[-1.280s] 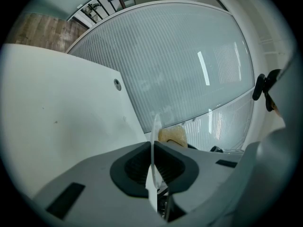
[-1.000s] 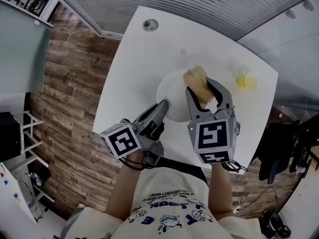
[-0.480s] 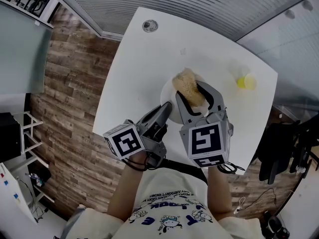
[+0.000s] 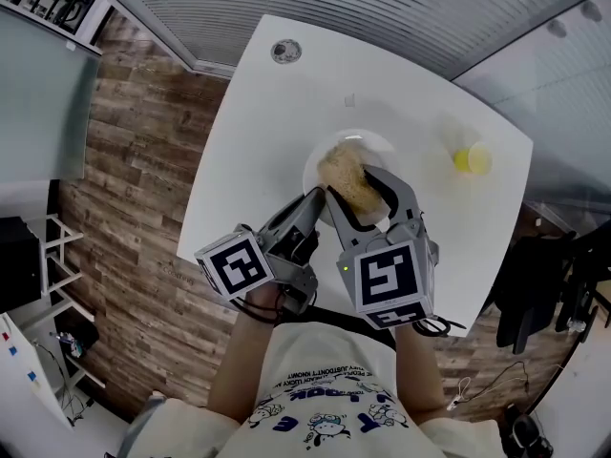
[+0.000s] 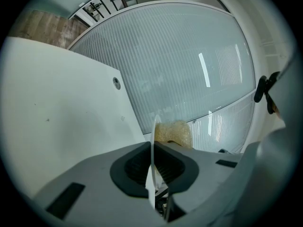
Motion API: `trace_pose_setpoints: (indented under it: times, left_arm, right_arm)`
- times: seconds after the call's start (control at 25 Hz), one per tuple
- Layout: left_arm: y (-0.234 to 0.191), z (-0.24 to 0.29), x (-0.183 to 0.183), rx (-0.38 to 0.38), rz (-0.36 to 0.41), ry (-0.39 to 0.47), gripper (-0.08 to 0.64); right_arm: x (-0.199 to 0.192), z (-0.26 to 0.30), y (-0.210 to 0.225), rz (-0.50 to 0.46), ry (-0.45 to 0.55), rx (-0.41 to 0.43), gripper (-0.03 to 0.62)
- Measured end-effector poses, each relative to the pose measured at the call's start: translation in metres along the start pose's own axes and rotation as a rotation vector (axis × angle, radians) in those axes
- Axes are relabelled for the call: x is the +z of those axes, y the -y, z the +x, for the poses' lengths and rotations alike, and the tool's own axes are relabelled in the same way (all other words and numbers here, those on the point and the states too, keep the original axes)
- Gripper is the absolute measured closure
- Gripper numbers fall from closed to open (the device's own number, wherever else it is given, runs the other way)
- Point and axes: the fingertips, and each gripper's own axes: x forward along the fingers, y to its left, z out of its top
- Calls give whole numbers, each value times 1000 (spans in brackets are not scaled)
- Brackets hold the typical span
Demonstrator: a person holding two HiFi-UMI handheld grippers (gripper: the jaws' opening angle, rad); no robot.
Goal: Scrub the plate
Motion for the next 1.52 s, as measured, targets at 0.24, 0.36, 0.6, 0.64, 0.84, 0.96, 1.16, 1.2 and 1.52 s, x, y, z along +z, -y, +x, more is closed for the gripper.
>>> trace_pose_setpoints:
  times: [0.24, 0.36, 0.6, 0.64, 0.84, 0.96, 1.16, 1.2, 1.52]
  left_arm:
    - [0, 2, 4, 3, -9, 10, 522]
    - [-2, 2, 8, 8, -22, 25, 522]
    - [-1, -1, 14, 10, -9, 40, 522]
    - [-1, -1, 15, 9, -9, 42, 522]
    - [0, 0, 15, 6, -10, 42, 522]
    - [1, 1, 14, -1, -8, 39, 522]
    - [2, 1, 13, -2, -2, 31, 522]
    - [2, 1, 12, -2, -1, 30, 522]
    - [-4, 1, 7, 7, -3, 16, 520]
  right_arm:
    - [0, -1, -1, -11, -10, 9, 397]
    - [-2, -3, -4, -11, -16, 21, 399]
    - [-11, -10, -7, -4, -41, 35, 399]
    - [-12, -11, -5, -1, -43, 33, 399]
    - [-15, -15, 6, 12, -33, 8, 399]
    - [-17, -17, 12, 25, -35, -9, 399]
    - [-18, -17, 22, 44, -37, -37, 399]
    - [-19, -16, 24, 45, -38, -42, 399]
    - [-29, -16, 40, 72, -47, -89, 399]
